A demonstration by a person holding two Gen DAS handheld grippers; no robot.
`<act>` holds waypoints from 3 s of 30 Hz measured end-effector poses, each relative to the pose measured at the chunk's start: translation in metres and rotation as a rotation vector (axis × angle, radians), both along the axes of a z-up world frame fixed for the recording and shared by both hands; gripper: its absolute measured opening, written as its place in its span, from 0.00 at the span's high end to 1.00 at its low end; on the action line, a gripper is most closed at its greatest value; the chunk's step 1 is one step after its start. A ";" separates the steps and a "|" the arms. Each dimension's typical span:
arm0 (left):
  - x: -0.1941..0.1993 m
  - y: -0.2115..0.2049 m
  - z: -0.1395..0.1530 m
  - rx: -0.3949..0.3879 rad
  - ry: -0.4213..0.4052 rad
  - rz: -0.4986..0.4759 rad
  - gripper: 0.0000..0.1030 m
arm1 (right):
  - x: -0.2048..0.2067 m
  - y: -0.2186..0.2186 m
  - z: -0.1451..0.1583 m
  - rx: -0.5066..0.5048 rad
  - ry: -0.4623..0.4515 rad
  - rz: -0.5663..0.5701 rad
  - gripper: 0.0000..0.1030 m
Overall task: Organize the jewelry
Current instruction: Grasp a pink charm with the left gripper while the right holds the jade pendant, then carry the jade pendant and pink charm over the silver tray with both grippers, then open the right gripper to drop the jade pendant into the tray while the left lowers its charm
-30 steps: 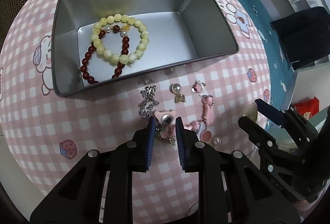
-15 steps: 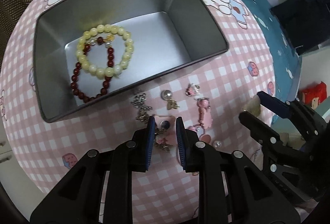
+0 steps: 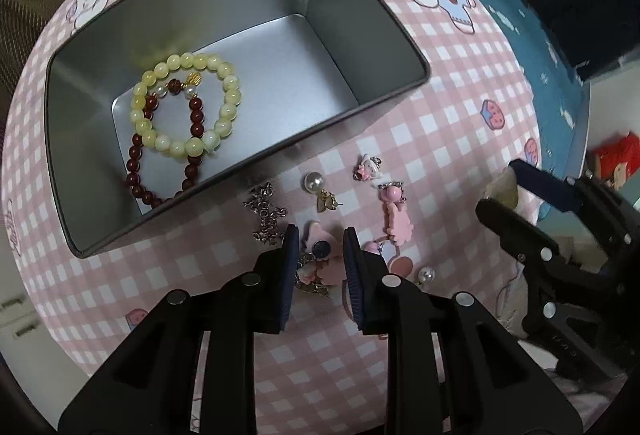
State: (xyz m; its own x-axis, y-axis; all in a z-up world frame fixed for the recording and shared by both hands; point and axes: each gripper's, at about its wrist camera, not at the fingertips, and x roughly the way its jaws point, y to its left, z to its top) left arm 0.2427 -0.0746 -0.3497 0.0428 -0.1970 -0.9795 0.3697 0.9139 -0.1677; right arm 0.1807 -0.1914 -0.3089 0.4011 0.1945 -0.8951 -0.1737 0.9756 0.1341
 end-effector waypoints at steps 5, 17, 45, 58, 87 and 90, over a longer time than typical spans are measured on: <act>-0.009 -0.015 -0.002 0.045 -0.045 -0.044 0.82 | 0.000 -0.002 0.000 0.002 -0.002 -0.009 0.60; -0.010 0.001 0.005 -0.064 -0.018 0.041 0.89 | -0.002 -0.002 0.009 0.005 -0.037 -0.009 0.60; 0.016 0.080 0.110 -0.251 -0.219 0.311 0.88 | 0.045 0.037 0.078 0.087 -0.228 0.146 0.60; 0.031 0.105 0.099 -0.243 -0.202 0.419 0.88 | 0.084 0.095 0.047 0.059 -0.131 0.327 0.60; 0.051 0.101 0.080 -0.227 -0.178 0.413 0.88 | 0.112 0.109 0.037 -0.024 -0.079 0.300 0.59; 0.052 0.093 0.079 -0.245 -0.163 0.386 0.88 | 0.102 0.086 0.054 -0.016 -0.091 0.233 0.59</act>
State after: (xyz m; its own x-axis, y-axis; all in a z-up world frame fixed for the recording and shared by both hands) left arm 0.2946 0.0182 -0.2707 0.3070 -0.3611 -0.8806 0.0508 0.9301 -0.3637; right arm 0.2831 -0.1056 -0.2550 0.4262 0.2771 -0.8611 -0.4048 0.9097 0.0924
